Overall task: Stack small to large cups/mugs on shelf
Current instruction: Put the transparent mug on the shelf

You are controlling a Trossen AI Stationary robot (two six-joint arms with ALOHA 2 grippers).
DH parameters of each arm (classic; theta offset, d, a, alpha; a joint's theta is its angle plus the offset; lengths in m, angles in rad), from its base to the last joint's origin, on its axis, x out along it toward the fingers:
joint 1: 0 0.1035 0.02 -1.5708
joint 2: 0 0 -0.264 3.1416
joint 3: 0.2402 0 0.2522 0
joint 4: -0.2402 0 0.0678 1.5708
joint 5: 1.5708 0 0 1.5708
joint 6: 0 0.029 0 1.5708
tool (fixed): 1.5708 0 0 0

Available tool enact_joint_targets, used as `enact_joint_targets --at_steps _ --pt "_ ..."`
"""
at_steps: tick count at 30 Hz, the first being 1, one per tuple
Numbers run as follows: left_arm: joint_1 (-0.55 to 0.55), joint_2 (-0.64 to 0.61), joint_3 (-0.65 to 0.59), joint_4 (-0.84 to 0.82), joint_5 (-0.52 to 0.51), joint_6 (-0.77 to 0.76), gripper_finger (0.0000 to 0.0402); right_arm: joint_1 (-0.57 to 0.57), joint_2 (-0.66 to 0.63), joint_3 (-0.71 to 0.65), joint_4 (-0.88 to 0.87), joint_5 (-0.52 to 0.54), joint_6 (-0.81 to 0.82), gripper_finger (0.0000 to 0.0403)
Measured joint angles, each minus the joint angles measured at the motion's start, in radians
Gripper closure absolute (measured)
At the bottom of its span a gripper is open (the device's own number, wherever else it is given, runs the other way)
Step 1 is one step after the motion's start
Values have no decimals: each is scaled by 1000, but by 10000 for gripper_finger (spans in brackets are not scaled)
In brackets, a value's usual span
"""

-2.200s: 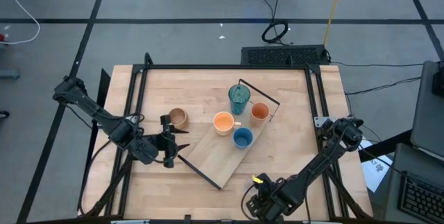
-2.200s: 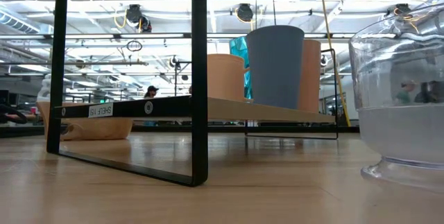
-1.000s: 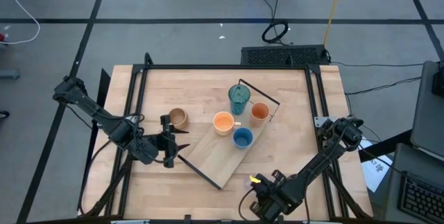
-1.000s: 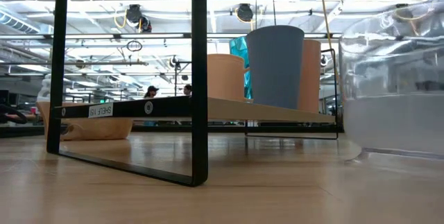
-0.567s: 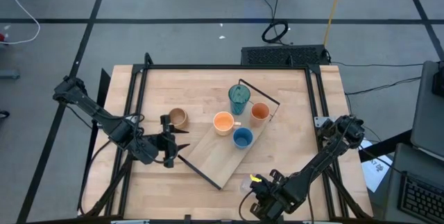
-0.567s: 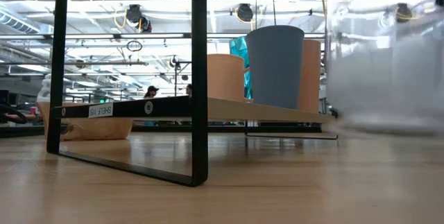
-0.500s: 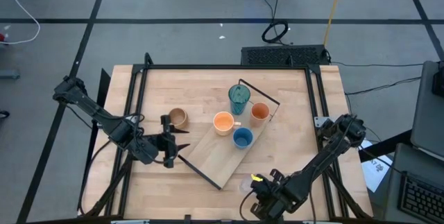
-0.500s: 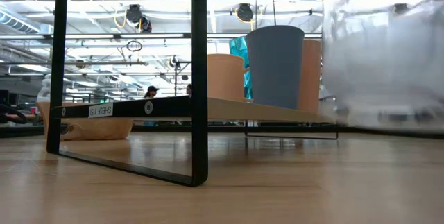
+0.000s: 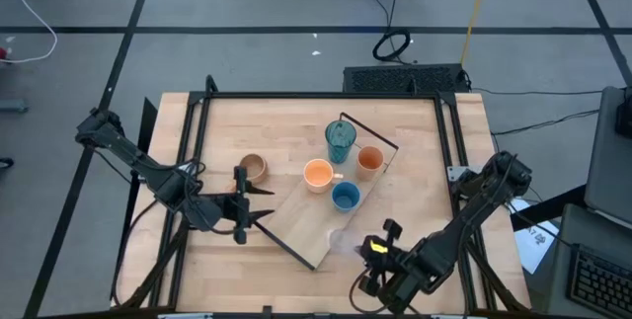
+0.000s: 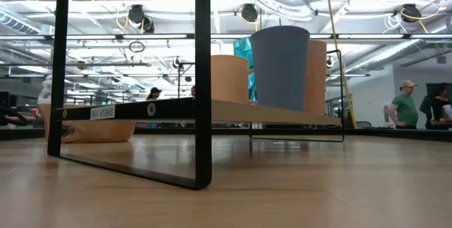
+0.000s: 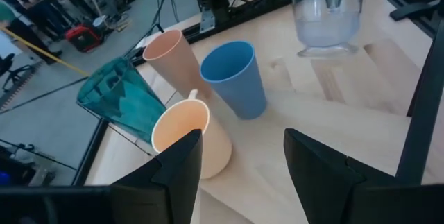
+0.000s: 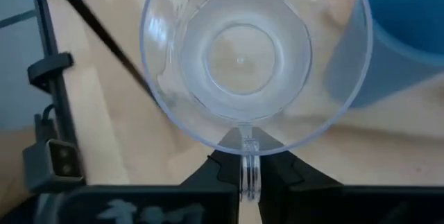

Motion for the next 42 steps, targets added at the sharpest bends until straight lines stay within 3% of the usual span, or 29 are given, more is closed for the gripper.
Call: enact_joint_targets --at_steps 9,16,23,30,34,42 --pt "5 0 0 57 26 -11 195 -68 -6 0 86 99 -238 393" --pt "27 0 0 65 150 -24 194 -138 -6 0 276 101 -539 391" --pt "45 0 0 65 243 10 185 -205 -6 0 386 97 -736 388" --pt "71 0 0 81 233 44 127 -285 -5 0 406 39 -795 387" --pt "72 -1 32 94 169 54 103 -325 -5 0 437 19 -833 387" --pt "57 -2 99 95 111 189 123 -404 0 1 572 18 -952 386"
